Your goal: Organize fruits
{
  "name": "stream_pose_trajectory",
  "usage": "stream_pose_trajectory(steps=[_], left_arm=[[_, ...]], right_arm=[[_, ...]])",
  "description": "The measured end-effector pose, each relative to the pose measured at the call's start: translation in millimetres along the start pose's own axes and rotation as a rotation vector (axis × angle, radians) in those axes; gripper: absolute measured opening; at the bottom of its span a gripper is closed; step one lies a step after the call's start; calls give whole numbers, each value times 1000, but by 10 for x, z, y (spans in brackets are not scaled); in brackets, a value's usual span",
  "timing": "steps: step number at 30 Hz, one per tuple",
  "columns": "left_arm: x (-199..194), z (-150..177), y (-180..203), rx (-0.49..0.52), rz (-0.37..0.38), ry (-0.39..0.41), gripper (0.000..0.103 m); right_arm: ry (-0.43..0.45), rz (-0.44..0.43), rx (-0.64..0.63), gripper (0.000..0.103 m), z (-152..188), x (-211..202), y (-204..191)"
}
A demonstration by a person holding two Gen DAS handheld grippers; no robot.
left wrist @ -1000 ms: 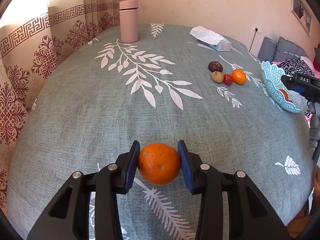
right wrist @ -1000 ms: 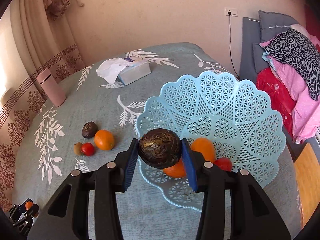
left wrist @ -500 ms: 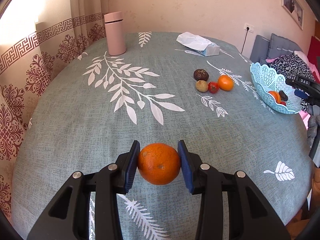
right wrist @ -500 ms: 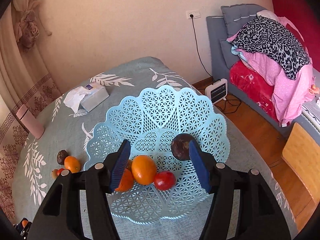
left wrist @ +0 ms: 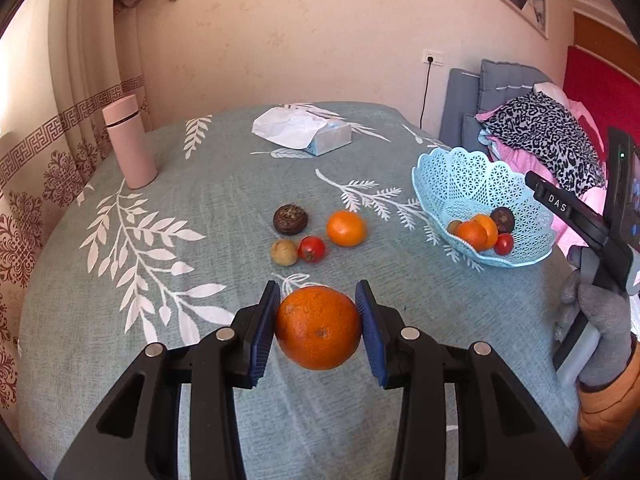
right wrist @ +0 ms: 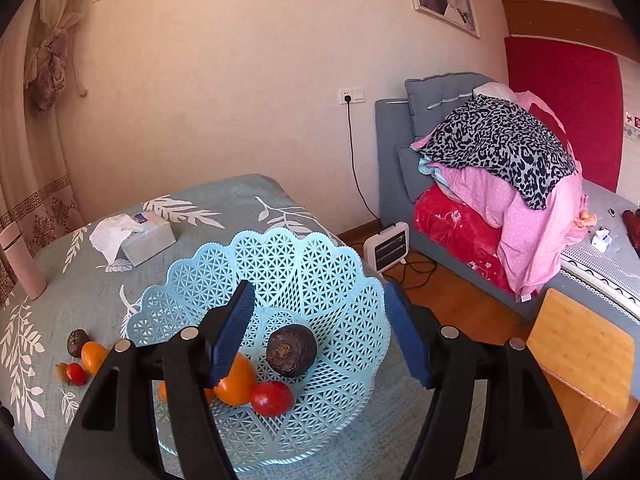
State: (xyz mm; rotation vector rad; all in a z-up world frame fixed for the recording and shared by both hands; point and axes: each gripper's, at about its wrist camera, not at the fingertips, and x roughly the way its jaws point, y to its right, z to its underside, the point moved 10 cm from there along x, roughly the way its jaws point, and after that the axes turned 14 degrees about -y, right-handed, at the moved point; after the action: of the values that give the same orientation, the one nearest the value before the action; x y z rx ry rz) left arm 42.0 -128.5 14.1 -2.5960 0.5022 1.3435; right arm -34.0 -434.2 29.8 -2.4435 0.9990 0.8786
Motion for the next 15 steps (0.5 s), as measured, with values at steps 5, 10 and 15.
stream_pose_trajectory(steps=[5,10,15], left_arm=[[201,-329,397,53,62,-9,40],[435,-558,779,99,118,-27,40],[607,-767,1085,135,157,-18,40]], right_arm=[[-6,-12,18,71,32,30,28],[-14,-20,61,71,42,60,105],[-17,-14,94,71,50,85,177]])
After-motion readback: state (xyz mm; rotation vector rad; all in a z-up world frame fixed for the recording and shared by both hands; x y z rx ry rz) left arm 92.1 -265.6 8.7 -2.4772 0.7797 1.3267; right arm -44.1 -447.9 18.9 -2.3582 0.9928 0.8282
